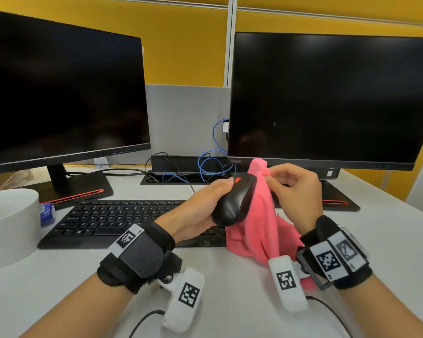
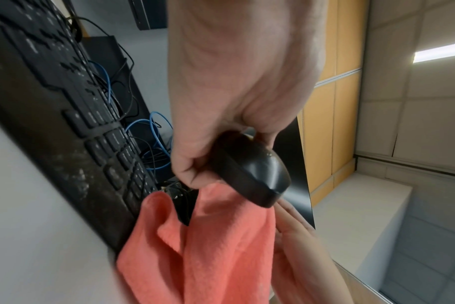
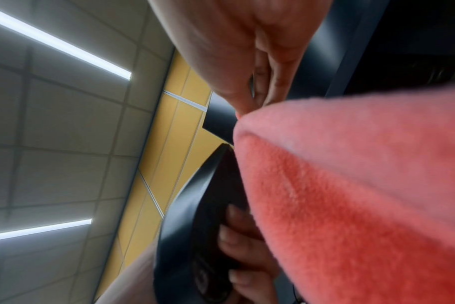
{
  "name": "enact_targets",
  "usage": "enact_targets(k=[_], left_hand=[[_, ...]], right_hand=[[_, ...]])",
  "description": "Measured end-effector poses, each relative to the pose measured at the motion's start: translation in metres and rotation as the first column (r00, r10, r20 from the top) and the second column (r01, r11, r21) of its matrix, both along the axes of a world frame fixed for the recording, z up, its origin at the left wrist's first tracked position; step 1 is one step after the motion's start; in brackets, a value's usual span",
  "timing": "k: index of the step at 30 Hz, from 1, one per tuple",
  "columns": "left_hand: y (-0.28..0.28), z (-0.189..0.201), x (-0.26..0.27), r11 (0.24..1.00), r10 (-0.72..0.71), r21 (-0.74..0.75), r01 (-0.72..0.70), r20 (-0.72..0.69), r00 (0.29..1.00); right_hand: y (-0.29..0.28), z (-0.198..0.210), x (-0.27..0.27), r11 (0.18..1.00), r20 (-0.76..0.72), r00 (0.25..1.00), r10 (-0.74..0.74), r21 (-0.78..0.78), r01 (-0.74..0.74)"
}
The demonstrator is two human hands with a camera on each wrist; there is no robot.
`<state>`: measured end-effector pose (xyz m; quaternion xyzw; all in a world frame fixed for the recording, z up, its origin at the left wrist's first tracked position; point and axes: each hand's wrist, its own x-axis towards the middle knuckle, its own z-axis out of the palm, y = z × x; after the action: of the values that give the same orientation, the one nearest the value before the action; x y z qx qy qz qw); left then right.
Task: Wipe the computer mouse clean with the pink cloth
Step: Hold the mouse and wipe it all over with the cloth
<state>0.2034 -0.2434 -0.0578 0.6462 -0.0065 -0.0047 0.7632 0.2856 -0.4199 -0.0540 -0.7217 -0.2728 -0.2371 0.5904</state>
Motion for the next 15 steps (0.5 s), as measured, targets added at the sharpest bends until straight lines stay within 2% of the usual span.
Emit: enact_targets(k=[5, 9, 15], left_hand=[[0.006, 0.003, -0.001, 0.995, -0.018, -0.104, 0.011, -0.067, 0.998], [0.010, -0.002, 0.002, 0.984, -0.008, -0.177, -0.011, -0.110, 0.994], [0.010, -0.002, 0.007, 0.941, 0.124, -0.304, -0.150, -0.103, 0.987]], right_hand=[[-0.003, 0.002, 0.003, 0.998, -0.006, 0.999, -0.050, 0.027, 0.050], [-0.001, 0.001, 0.001, 0.999, -0.048, 0.999, 0.016, 0.050, -0.014], [0.000, 0.000, 0.000, 0.994, -0.103, 0.990, 0.093, 0.072, -0.086]])
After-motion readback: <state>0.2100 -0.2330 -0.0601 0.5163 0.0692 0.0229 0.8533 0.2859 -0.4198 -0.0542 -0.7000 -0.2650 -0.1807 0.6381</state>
